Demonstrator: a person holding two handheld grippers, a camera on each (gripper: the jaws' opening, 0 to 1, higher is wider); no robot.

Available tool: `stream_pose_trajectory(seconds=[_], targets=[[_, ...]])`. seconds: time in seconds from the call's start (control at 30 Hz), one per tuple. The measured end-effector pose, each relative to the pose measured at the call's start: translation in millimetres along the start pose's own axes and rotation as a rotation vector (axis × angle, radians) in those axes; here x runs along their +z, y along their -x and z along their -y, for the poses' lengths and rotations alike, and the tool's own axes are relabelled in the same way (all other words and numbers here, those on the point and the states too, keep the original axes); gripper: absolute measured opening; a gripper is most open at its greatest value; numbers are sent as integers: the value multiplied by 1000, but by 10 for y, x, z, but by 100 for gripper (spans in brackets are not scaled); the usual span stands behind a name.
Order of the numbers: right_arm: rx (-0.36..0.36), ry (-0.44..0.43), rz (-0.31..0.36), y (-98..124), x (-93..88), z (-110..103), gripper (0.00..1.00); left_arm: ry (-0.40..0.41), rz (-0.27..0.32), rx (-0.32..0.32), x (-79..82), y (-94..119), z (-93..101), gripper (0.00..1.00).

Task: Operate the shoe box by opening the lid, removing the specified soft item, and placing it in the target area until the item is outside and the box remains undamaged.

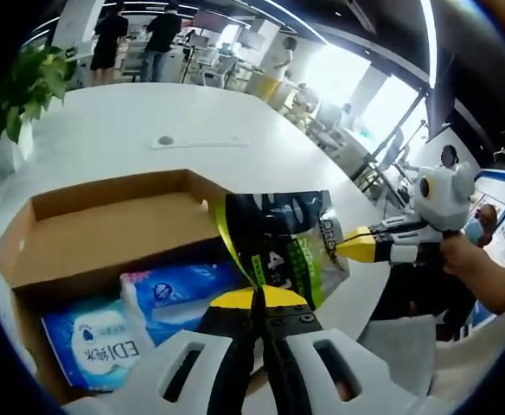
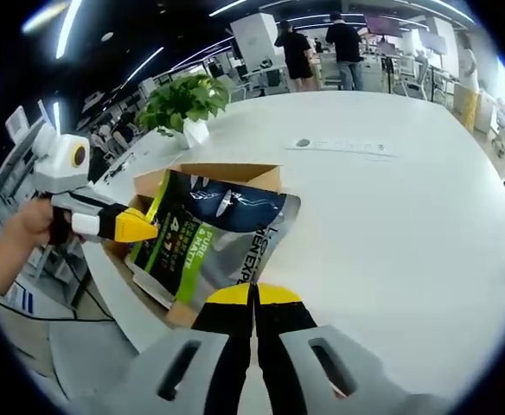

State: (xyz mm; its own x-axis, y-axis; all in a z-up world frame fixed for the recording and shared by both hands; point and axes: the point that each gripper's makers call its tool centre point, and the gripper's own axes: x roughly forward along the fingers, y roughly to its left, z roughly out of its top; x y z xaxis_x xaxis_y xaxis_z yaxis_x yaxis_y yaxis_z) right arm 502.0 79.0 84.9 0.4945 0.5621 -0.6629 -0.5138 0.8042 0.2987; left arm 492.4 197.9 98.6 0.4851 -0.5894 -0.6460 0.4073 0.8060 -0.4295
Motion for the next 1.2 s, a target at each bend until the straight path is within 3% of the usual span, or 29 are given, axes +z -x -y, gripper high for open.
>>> stream_pose_trajectory(seconds=[0.8,1.2], targets=[[-98,-5,-40,110,-133,656,0,-53,-65,-38,48,-591,319,0],[-103,-15,-72,-10,-210,826,0,-77,-111,-11,22,-817,271,0]])
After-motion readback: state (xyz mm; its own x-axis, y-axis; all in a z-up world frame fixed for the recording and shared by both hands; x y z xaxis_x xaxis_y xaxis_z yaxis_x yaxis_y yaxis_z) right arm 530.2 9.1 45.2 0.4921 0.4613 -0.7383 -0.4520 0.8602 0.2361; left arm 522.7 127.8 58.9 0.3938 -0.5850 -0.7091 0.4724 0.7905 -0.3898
